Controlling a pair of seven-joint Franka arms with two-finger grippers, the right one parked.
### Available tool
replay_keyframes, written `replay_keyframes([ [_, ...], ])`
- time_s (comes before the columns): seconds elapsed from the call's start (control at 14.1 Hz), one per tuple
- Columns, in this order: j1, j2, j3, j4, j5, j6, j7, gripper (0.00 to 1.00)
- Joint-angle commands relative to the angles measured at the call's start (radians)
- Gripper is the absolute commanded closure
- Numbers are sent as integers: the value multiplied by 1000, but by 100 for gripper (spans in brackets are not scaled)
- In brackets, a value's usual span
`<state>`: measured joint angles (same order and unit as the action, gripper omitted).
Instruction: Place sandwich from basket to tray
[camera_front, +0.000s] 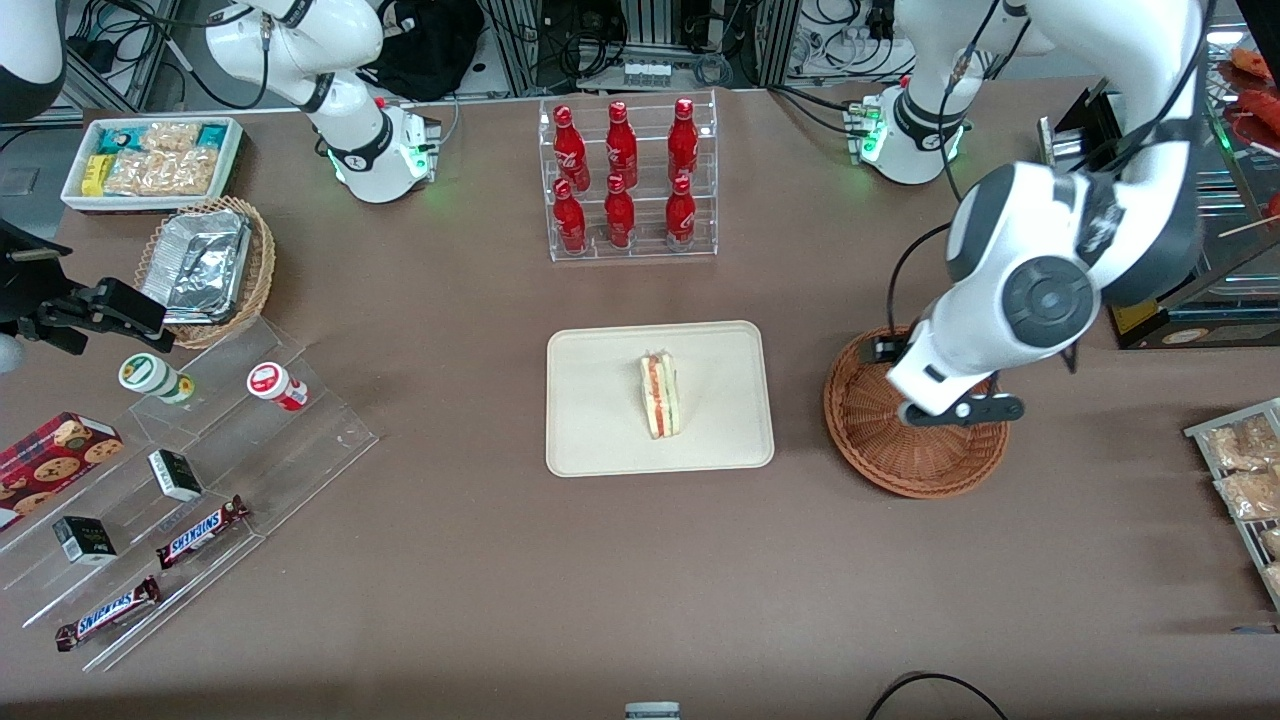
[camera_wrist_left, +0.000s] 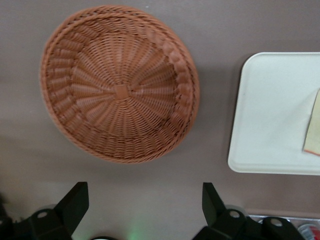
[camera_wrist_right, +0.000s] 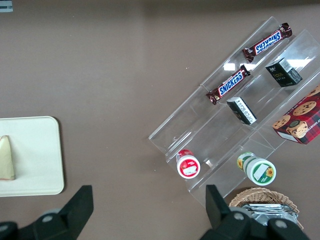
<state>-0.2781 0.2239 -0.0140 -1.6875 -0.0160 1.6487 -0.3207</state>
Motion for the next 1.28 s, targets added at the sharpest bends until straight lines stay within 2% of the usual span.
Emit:
replay_keyframes([
  [0.0, 112, -86, -99, -57, 14, -24, 29, 0],
  [0.14, 183, -113, -149, -61, 14, -38, 66, 0],
  [0.35, 249, -201, -155, -112, 14, -72, 214, 0],
  [0.64, 352, -274, -182, -103, 11, -137, 284, 0],
  [1.21, 384, -311, -172, 28, 33, -279, 298, 0],
])
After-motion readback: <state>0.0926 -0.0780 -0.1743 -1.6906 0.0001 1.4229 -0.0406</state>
